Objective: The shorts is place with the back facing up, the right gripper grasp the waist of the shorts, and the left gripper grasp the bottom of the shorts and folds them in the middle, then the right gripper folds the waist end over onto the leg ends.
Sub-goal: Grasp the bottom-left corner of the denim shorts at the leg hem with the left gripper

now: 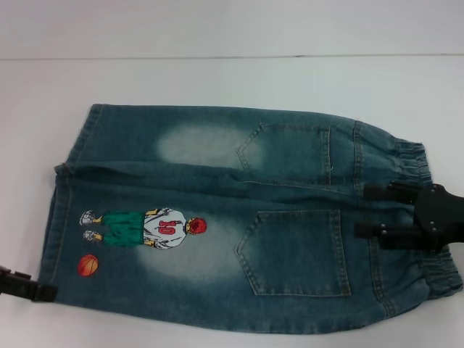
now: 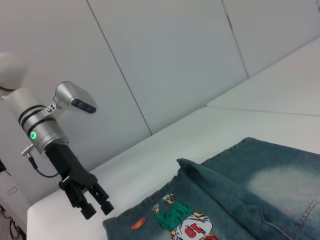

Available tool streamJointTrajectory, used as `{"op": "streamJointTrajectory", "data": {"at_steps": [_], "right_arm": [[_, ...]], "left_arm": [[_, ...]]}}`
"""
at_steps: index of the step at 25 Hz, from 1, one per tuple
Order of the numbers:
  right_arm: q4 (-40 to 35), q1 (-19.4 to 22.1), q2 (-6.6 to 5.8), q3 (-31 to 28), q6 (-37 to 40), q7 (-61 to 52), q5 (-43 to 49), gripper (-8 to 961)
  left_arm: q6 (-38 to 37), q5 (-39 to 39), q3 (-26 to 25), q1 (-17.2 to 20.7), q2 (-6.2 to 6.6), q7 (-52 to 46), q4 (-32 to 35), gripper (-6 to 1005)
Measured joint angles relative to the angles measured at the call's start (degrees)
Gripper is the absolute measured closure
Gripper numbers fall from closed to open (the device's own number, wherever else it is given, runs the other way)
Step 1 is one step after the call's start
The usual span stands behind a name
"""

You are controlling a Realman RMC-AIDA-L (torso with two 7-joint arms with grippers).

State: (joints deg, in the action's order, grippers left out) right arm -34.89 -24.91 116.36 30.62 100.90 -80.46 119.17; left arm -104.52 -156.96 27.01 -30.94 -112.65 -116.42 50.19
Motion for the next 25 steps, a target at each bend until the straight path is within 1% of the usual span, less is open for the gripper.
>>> {"op": "streamJointTrajectory", "data": {"at_steps": [8,19,25], "right_arm": [[0.00,0.03,-0.28,-0.35,0.00,0.04,0.01,39],[0.00,0.04,-0.26,-0.92,0.74,0.04,0.01,41],[0.00,0.12,-0.34,-0.92,0.79,-0.08,0.01,41]], "left_arm": [[-0.60,-0.79,0.50,-0.24,0.06,-0.40,-0.29,124],[1.39,-0.81,0.82,0.15,-0.40,-0.14,-0.75,124],[2.11,-0.86,0.83,0.19,-0.45,-0.16,-0.94,124]]}}
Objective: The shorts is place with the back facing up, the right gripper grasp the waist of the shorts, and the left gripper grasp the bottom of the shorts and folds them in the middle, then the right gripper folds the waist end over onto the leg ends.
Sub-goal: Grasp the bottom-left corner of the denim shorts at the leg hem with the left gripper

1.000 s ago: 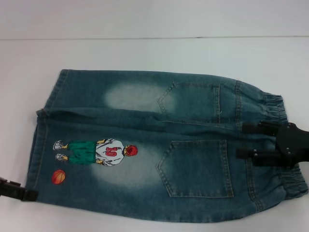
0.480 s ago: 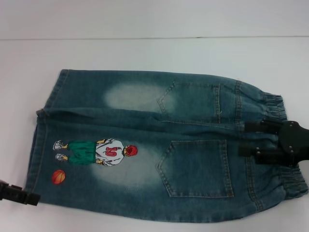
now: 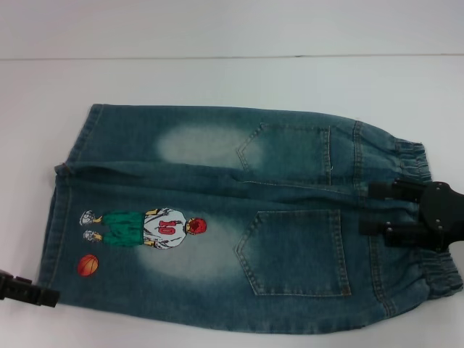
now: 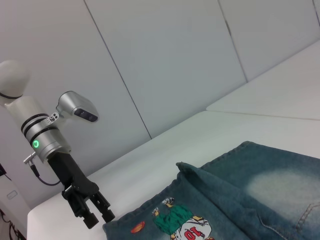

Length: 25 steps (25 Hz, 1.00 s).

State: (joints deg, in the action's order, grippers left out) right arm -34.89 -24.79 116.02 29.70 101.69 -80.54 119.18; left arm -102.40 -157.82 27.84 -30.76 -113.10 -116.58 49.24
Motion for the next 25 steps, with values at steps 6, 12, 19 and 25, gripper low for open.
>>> {"op": "streamJointTrajectory", "data": {"at_steps": [6,12,19,25], "right_arm": [[0.00,0.17,-0.09,-0.22,0.11,-0.02,0.00,42],[0.00,0.19,-0.10,-1.06,0.76,0.07,0.00,43],[0.00,0.22,-0.17,-1.43,0.88,0.10,0.00,44],[0.00,0.26,-0.19,-1.41,0.88,0.17,0.00,45]], "left_arm": [[0.11,-1.08,0.09,-0.24,-0.17,-0.20,-0.30,124],[-0.40,-1.17,0.11,-0.67,-0.30,-0.12,-0.45,123],[-0.45,-1.03,0.53,-1.85,-0.49,0.29,-2.02,124],[-0.69,-0.09,0.57,-2.90,-0.54,0.48,-2.06,123]]}}
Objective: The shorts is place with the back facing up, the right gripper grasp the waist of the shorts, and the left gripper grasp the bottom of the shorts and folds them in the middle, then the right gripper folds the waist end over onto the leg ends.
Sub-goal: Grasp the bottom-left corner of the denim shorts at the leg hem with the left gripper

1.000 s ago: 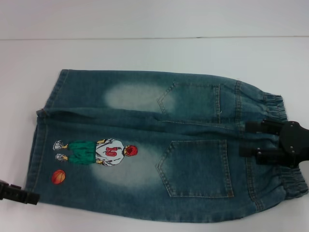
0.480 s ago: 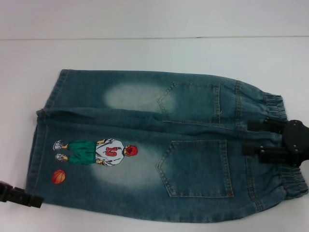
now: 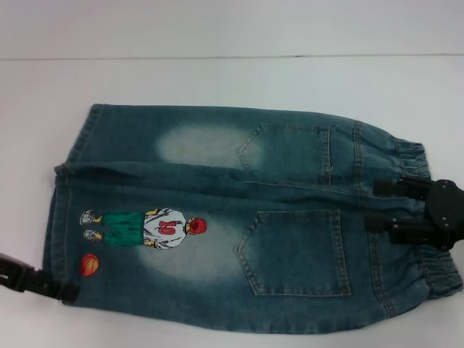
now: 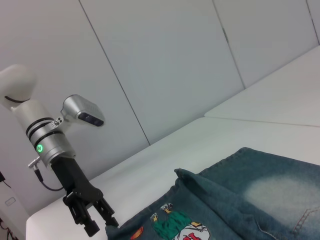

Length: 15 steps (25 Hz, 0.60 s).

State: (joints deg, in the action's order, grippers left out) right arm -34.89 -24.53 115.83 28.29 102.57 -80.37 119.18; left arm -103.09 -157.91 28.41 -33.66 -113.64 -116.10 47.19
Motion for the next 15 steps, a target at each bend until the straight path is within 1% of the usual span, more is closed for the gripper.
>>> {"op": "streamJointTrajectory", "data": {"at_steps": [7,15], "right_arm": [[0.00,0.20,0.00,-0.05,0.00,0.04,0.00,46],[0.00,0.19,0.00,-0.11,-0.01,0.04,0.00,47]], "left_arm": [[-0.05,0.91,0.04,-0.53,0.00,0.08,-0.21,126],[0.85,0.53,0.13,-0.21,0.08,0.03,-0.26,129]]}}
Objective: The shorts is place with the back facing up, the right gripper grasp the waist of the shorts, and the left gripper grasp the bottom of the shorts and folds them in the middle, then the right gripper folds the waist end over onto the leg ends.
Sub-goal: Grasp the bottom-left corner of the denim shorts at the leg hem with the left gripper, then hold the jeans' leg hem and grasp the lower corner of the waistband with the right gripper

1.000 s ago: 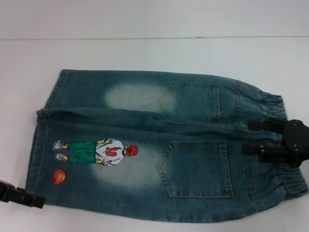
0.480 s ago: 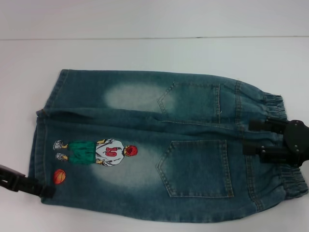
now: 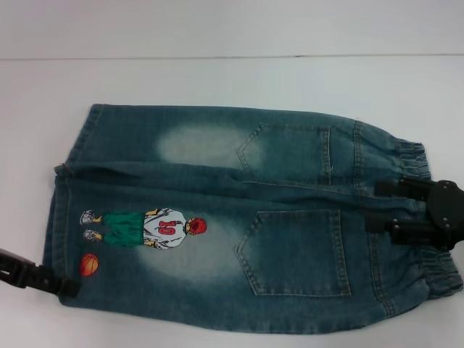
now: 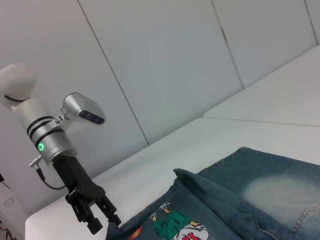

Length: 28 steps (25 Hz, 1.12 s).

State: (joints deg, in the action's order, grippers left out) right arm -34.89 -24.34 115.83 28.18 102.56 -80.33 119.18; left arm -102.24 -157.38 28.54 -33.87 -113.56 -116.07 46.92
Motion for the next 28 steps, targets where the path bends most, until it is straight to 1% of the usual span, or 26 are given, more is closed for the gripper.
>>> {"op": "streamJointTrajectory", "data": {"at_steps": [14,19,28], "right_arm": [[0.00,0.00,0.00,-0.15,0.11,0.00,0.00,49],[-0.04,-0.01,0.00,-0.63,0.19,0.00,0.00,49],[-0.09,-0.01,-0.08,-1.00,0.28,0.00,0.00,51]], "left_arm": [[0.58,0.36,-0.07,0.17,-0.05,-0.02,0.32,135],[0.85,0.23,-0.27,0.24,-0.08,-0.01,0.36,291],[1.87,-0.07,-0.40,0.89,-0.08,-0.45,0.84,383]]}}
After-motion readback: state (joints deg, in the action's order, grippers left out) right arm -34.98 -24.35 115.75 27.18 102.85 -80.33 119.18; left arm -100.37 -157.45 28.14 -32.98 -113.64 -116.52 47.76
